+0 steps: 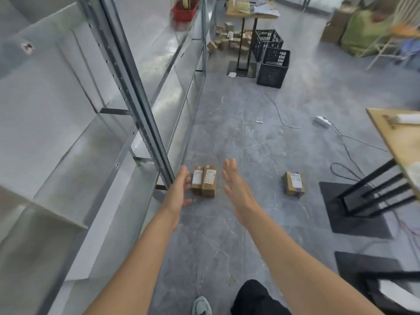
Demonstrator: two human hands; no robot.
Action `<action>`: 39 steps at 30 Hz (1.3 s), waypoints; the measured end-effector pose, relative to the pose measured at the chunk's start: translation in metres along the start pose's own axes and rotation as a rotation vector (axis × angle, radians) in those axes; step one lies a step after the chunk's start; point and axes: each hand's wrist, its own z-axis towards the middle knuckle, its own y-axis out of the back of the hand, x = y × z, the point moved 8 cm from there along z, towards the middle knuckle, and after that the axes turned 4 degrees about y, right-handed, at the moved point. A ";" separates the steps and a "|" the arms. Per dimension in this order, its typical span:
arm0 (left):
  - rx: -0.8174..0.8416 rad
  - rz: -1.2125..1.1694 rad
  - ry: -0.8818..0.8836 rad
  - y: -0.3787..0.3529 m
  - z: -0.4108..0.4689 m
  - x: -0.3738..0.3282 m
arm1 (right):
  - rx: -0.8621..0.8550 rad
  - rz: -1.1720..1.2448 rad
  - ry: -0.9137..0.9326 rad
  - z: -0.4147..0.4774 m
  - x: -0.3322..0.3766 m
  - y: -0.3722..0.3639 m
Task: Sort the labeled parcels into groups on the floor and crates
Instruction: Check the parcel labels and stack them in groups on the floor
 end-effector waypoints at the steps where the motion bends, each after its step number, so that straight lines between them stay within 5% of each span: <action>1: 0.007 0.006 0.013 -0.004 0.015 0.000 | -0.005 -0.019 -0.019 0.013 -0.004 0.006; 23: -0.098 0.109 0.472 -0.073 0.390 0.057 | 0.021 0.007 -0.424 0.387 -0.123 0.109; 39: 0.046 0.328 0.613 -0.069 0.716 0.272 | -0.159 0.031 -0.651 0.620 -0.437 0.099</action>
